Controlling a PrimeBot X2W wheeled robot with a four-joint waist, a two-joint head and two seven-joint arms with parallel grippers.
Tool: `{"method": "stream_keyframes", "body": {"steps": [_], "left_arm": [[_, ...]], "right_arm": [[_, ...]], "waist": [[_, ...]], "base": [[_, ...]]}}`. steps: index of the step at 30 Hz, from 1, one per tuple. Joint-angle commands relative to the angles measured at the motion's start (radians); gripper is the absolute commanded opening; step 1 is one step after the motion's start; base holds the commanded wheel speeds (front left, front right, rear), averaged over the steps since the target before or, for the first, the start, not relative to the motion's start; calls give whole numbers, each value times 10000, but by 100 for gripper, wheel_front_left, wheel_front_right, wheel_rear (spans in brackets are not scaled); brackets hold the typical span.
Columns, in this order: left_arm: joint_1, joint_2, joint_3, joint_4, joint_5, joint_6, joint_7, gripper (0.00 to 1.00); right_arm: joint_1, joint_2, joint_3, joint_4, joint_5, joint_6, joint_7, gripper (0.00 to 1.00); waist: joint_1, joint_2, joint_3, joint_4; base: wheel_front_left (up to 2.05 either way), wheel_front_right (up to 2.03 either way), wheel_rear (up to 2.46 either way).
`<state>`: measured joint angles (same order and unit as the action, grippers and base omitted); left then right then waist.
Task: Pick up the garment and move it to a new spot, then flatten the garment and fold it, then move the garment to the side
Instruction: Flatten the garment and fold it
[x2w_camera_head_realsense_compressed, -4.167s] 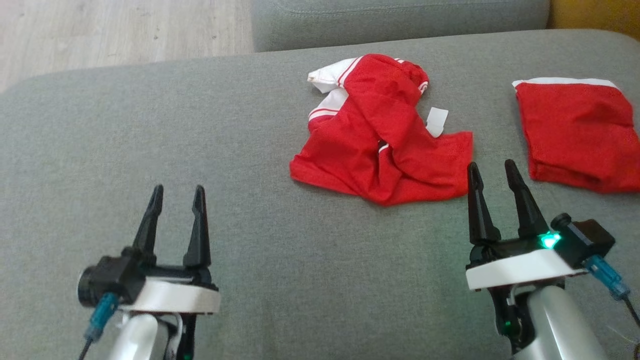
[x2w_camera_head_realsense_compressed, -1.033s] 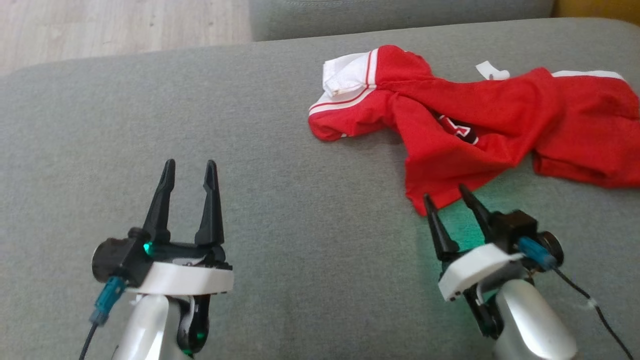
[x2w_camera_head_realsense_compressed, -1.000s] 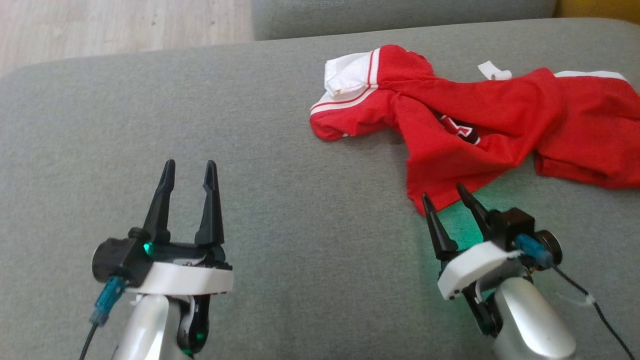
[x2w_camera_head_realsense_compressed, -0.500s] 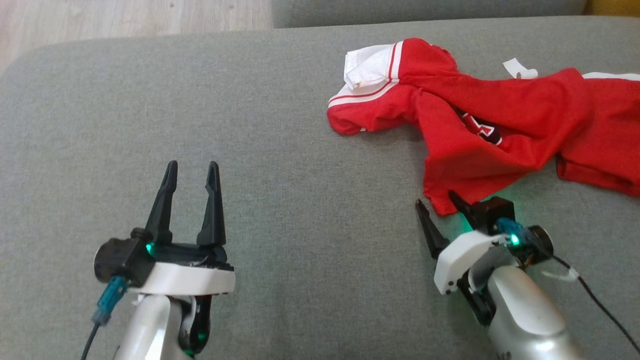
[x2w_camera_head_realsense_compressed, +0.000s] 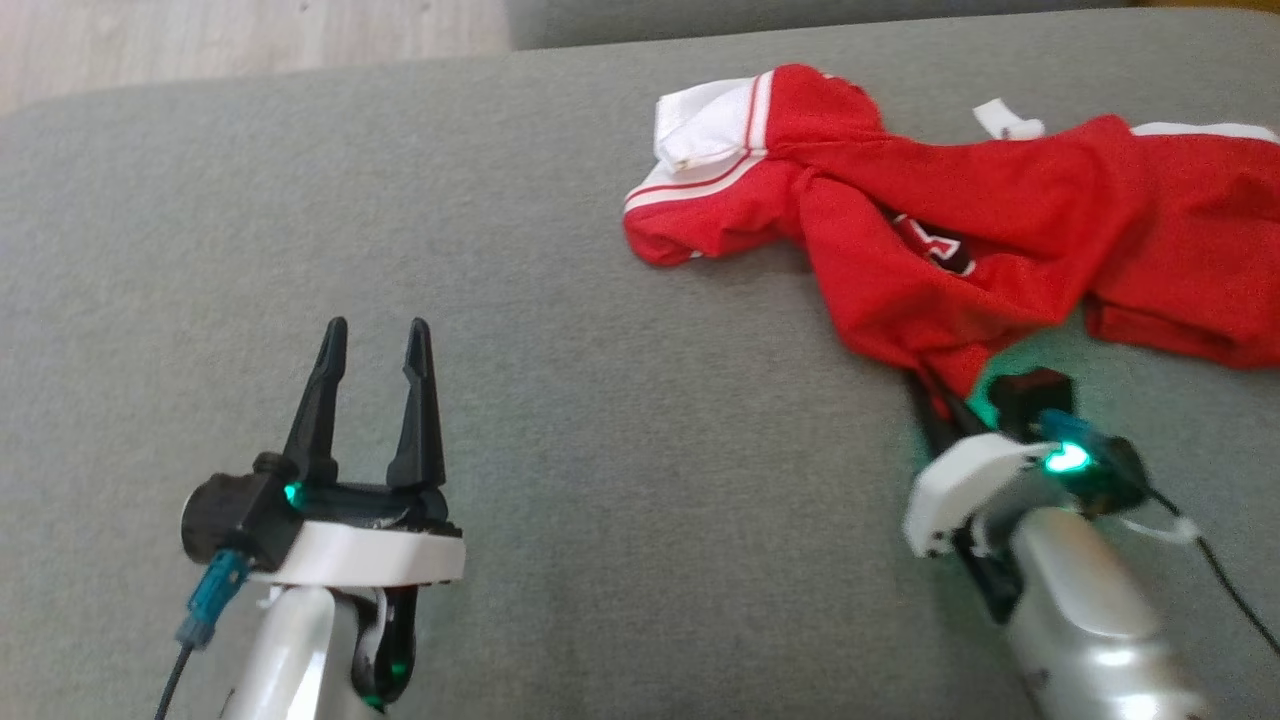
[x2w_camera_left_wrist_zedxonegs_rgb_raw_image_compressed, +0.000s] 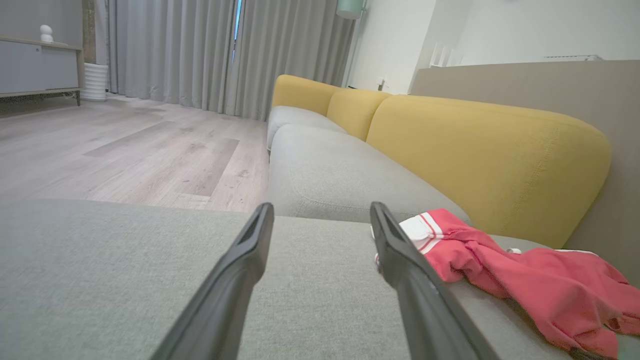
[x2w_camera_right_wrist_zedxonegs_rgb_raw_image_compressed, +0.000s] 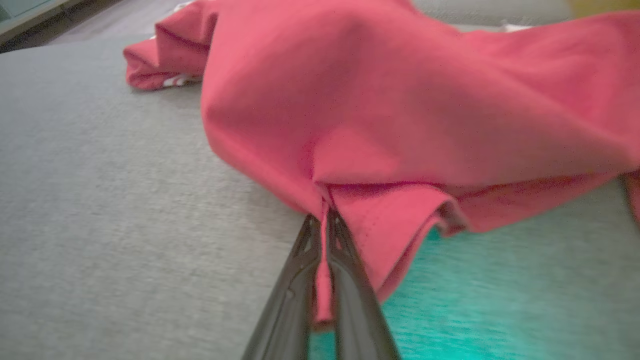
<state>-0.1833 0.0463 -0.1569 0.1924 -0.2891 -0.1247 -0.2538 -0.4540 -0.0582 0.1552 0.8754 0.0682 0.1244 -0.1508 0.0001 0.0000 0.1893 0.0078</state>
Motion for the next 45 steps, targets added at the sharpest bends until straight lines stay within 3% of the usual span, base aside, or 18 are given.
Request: {"method": "stream_keyframes", "body": {"steps": [1,10,11,12,13,23,28,35,45], "left_arm": [[-377,39,401,-289,-23,-46,-80,100],[-192,39,486,-344,-53,-43,-80,100],[-191,39,478,-357,-62,-36,-80,100],[-190,39,476,-367,-69,-31,-80,100],[-188,39,476,-371,-75,-30,-80,100],[-170,39,294,-401,-58,-35,-80,100],[-183,39,54,-416,-53,-39,-80,100],[-305,39,-210,-386,-152,-27,-80,100],[-650,39,-745,-328,-478,49,-80,100]], "right_arm": [[276,-211,-31,-104,-62,63,-97,0],[1437,-1124,-1185,-952,-228,63,222,0],[1512,-1148,-1275,-1159,-243,63,180,20],[1568,-1123,-1383,-1391,-229,63,119,48],[1609,-1035,-1417,-1643,-169,63,56,100],[1830,-424,-212,-4723,943,63,-847,100],[1854,-334,337,-5472,1302,63,-993,100],[1169,-184,516,-4849,1148,63,-681,100],[-1249,-169,249,-2400,2272,63,1352,100]], "waist": [[-1,0,-124,-170],[-1,0,-626,-837],[-1,0,-648,-858],[-1,0,-665,-869],[-1,0,-684,-873],[-1,0,-693,-336],[-1,0,-546,205],[-1,0,-150,1047],[-1,0,506,1939]], "base": [[0,0,0],[0,0,0],[0,0,0],[0,0,0],[0,0,0],[0,0,0],[0,0,0],[0,0,0],[0,0,0]]}}
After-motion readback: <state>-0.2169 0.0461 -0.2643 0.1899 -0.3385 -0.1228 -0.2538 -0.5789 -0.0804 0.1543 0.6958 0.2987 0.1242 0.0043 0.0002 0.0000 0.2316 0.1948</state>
